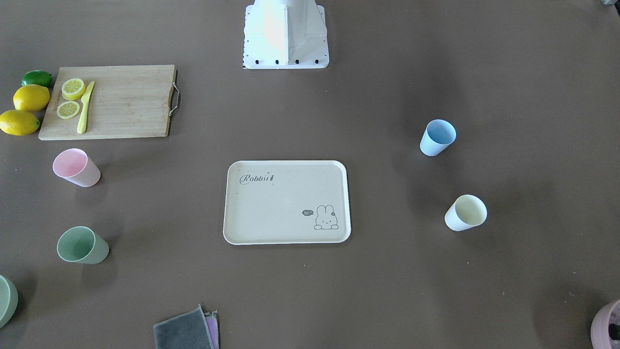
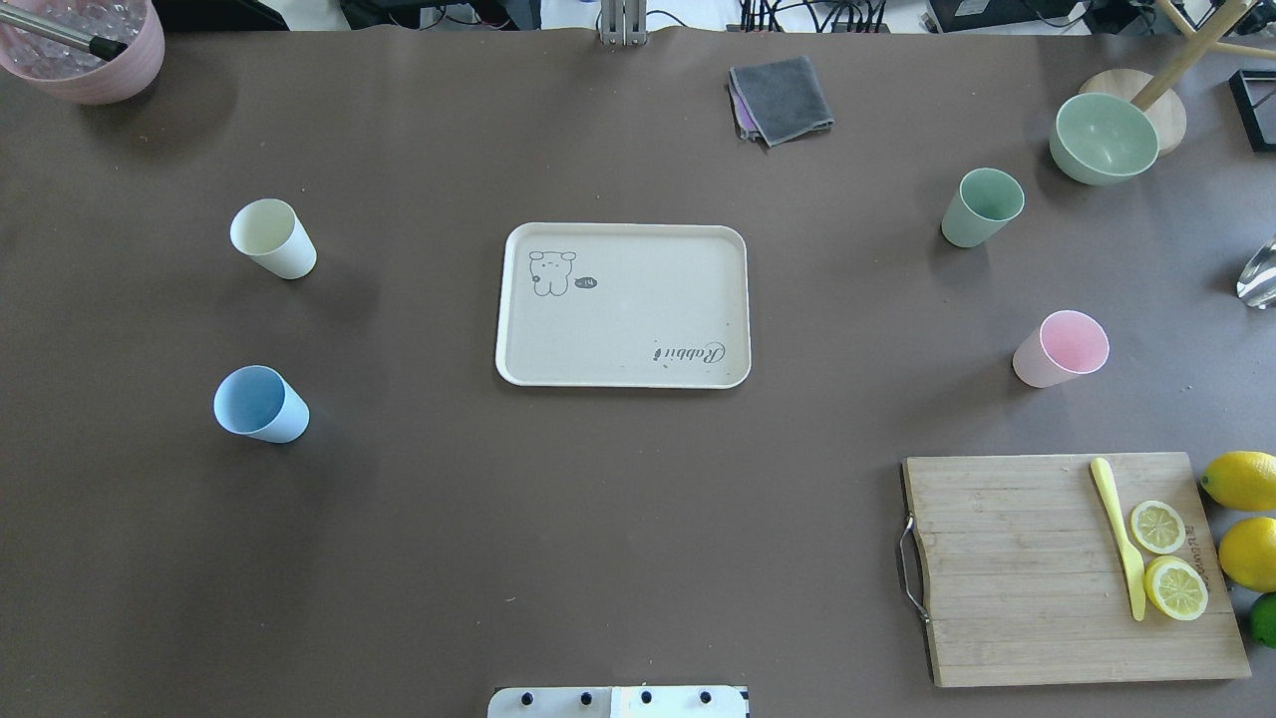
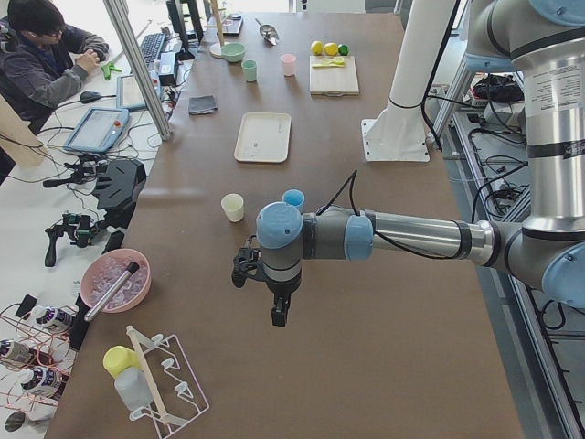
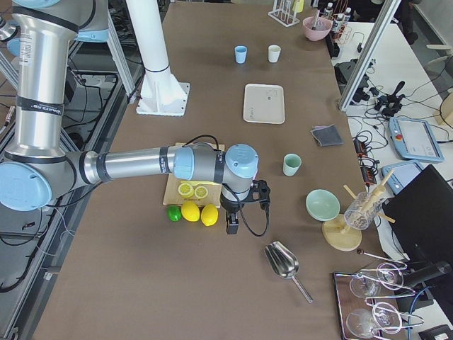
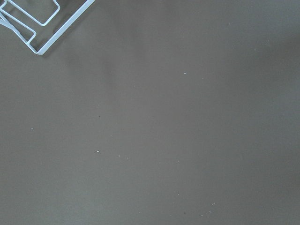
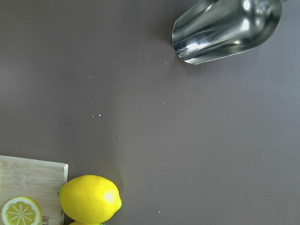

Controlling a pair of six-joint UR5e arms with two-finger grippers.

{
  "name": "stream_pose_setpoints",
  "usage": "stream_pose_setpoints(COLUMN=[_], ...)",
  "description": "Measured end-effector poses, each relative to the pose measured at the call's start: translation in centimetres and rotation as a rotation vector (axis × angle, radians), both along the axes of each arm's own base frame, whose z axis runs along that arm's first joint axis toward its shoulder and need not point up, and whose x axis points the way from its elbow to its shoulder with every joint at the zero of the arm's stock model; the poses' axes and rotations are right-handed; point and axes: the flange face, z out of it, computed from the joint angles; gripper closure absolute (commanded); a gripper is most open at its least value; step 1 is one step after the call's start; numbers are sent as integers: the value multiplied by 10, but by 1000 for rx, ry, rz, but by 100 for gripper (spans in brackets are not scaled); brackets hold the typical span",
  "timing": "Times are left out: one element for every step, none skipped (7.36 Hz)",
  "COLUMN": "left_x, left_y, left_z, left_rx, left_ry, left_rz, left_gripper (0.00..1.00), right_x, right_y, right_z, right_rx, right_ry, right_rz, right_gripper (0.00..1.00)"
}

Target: Place all cups on tray

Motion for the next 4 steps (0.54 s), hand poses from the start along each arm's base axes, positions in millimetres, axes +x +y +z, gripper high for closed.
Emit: stream_pose_setpoints(left_x=[0,0,0,0], left_y=[-6,-12,-20,-36], left_z=[-8,-16,-27,-45], left_rx=[18,35,57,98], left_ry=[-1,0,4,6], left_rz=[-1,-4,-7,-8], left_gripper=[2,2,2,2], right_x=[0,0,0,-1], right_y=[-1,-3,-8,-19], right_z=[-2,-5,-13,-27], right_rx=[4,12,37,89], right_ry=[2,2,1,-1], right_rz=[2,4,5,8], right_gripper=[0,0,0,0])
